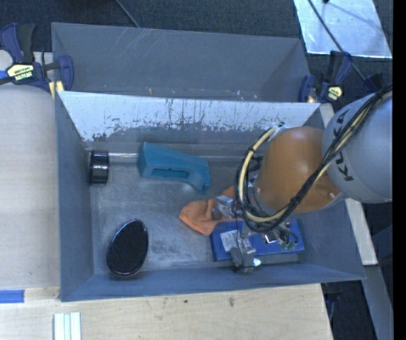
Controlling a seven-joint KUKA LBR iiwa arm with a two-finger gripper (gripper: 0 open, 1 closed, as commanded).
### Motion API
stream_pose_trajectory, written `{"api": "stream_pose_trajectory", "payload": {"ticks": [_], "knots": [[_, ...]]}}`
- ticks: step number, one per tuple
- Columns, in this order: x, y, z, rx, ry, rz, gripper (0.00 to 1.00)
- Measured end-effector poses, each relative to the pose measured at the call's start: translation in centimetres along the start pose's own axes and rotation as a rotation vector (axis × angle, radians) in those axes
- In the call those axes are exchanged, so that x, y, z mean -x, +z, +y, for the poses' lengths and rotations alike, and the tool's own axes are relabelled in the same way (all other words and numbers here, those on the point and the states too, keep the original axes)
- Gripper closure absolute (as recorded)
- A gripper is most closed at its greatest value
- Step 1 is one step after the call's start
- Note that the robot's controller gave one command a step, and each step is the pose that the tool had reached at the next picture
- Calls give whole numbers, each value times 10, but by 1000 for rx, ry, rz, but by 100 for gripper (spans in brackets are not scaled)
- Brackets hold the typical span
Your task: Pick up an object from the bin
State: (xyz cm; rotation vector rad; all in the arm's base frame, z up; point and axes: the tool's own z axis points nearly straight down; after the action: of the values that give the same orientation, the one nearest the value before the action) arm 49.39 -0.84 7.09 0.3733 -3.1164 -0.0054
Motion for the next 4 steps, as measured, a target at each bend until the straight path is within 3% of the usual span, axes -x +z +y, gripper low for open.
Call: {"api": "stream_pose_trajectory", "payload": {"ticks": [1, 4], "knots": [[-2, -4, 0, -1, 10, -6, 100], [-2, -7, 0, -2, 12, -7, 100]]}}
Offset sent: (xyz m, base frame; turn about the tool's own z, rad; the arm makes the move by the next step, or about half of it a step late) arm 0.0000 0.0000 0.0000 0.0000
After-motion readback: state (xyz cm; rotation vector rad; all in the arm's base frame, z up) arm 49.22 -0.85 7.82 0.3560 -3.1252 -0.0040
